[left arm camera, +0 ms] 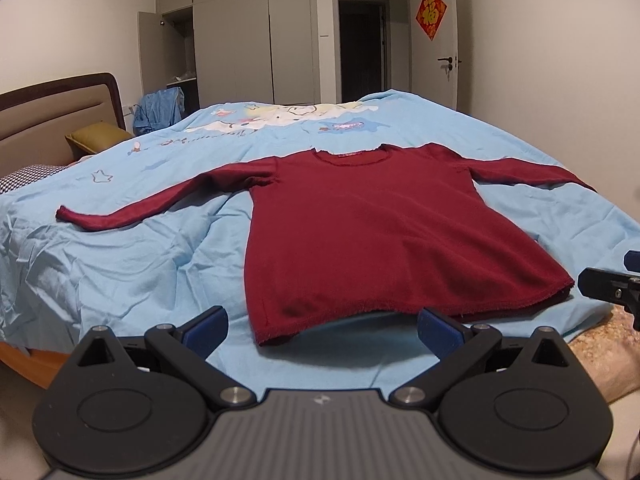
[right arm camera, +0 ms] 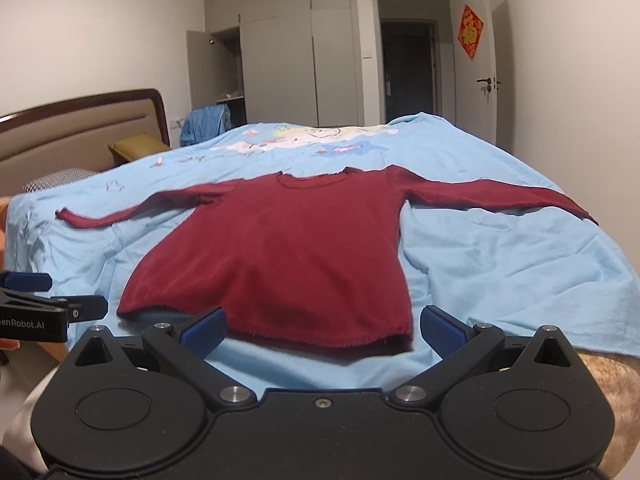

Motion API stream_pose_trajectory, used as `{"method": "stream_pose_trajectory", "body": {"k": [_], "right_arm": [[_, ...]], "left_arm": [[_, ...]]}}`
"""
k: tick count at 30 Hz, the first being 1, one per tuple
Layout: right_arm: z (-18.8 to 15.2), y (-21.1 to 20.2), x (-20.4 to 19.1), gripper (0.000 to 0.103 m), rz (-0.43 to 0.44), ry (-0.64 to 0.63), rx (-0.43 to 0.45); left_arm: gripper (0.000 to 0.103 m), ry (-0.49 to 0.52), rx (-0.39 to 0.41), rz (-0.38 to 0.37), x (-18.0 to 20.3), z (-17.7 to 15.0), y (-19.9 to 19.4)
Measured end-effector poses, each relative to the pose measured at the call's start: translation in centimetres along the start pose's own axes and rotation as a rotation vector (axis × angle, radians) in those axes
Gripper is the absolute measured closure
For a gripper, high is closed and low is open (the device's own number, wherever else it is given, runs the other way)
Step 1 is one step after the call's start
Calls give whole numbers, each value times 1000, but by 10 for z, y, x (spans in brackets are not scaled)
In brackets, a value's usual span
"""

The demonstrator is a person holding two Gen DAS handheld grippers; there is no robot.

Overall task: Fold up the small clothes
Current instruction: 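Move the right gripper to a sleeve cuff and close on it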

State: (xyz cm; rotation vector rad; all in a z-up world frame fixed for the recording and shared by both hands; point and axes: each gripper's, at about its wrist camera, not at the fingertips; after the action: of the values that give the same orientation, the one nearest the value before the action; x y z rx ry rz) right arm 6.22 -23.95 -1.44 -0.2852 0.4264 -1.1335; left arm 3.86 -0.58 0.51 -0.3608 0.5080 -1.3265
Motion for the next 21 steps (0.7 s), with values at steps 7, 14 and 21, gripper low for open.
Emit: {"method": "stream_pose_trajectory", "body": {"k": [7,14,21], "right_arm": [[30,16,25,0,6,63,86],[67,48,54,1,-35,20,125],[87,83,85,0,-12,42,102]], "left_arm": [[0,64,56,14,18,42,22],[0,70,91,23,32,86,52],[0,47,80,23,43,116,88]]}}
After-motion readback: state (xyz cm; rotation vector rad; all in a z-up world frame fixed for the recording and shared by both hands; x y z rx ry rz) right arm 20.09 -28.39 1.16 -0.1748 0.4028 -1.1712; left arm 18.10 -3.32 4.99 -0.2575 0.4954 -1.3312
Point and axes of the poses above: each gripper's, at about its wrist camera, not at the fingertips, and y roughly the way its jaws point, x to its right, z to its top, and after that the axes turned 10 degrees about z, right-handed
